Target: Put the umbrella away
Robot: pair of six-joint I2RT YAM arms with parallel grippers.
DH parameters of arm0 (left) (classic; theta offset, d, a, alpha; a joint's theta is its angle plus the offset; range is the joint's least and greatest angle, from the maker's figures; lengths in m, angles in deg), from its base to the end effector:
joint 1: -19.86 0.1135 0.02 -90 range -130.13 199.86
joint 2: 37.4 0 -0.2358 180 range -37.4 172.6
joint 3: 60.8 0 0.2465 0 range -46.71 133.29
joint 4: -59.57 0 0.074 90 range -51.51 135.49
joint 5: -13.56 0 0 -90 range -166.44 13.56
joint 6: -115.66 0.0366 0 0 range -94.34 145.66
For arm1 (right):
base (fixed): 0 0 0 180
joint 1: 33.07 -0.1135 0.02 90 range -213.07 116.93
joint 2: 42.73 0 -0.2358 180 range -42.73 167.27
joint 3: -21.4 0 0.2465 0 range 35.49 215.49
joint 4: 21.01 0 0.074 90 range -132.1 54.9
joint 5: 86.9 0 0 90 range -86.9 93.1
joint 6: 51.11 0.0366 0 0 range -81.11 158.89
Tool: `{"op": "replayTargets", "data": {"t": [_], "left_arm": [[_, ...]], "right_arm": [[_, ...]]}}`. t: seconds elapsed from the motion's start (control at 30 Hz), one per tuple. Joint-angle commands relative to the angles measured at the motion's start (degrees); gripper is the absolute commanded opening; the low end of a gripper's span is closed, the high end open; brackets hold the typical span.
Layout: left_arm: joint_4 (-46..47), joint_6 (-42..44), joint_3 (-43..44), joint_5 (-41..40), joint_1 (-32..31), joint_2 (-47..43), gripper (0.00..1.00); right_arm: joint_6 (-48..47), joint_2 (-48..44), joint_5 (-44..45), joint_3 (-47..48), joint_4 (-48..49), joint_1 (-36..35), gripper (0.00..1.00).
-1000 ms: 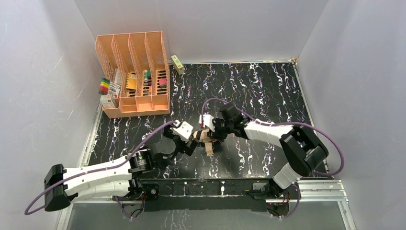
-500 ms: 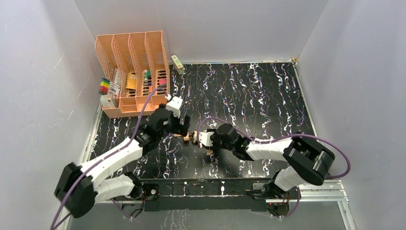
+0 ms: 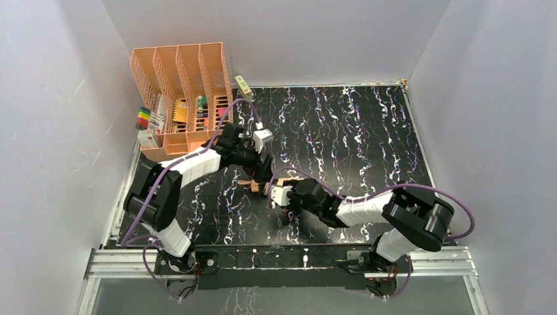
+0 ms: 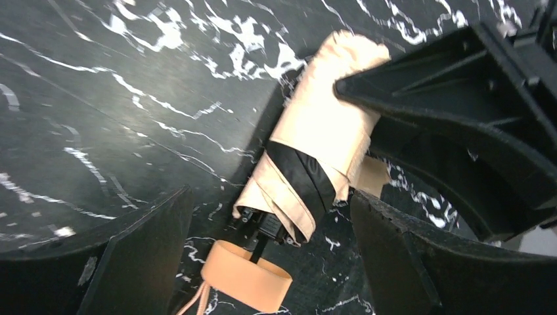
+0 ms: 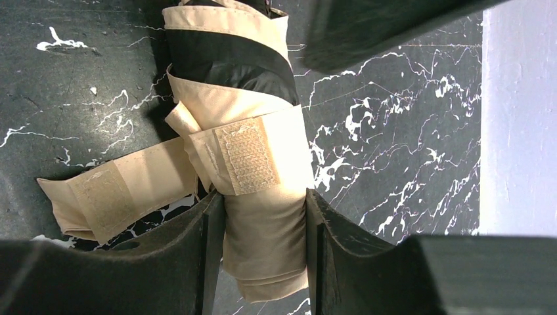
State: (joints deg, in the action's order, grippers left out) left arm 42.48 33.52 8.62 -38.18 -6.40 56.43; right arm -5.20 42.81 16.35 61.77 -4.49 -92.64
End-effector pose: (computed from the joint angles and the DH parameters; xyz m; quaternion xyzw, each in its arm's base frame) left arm 0.2923 -0.1695 0.1788 0.3814 0.7840 -0.3570 0.3353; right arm 0.1448 0.2300 0.1212 -0.6353 0.5742 -0.0301 0.5155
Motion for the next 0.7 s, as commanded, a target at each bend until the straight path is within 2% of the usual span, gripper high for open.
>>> {"op": "replayTargets", "data": {"t": [0.0, 0.1, 0.43, 0.67], "left_arm": [[-7.9, 7.6, 3.4, 8.9, 0.1, 2.5, 0.88], [-7.4, 7.9, 3.6, 12.5, -0.4, 4.0, 0.87], [-8.0, 12.0, 3.6, 5.4, -5.1, 9.2, 0.76], [-8.0, 13.1, 1.9, -2.5, -7.7, 9.9, 0.49]], "right_arm": [[2.5, 3.4, -1.5, -3.2, -8.5, -0.6, 0.29], [2.6, 3.3, -1.4, -3.2, -8.5, -0.6, 0.29], [3.6, 2.9, -1.4, -3.3, -9.4, -0.8, 0.27], [4.3, 2.1, -1.3, -3.3, -9.0, -0.8, 0.26]]}}
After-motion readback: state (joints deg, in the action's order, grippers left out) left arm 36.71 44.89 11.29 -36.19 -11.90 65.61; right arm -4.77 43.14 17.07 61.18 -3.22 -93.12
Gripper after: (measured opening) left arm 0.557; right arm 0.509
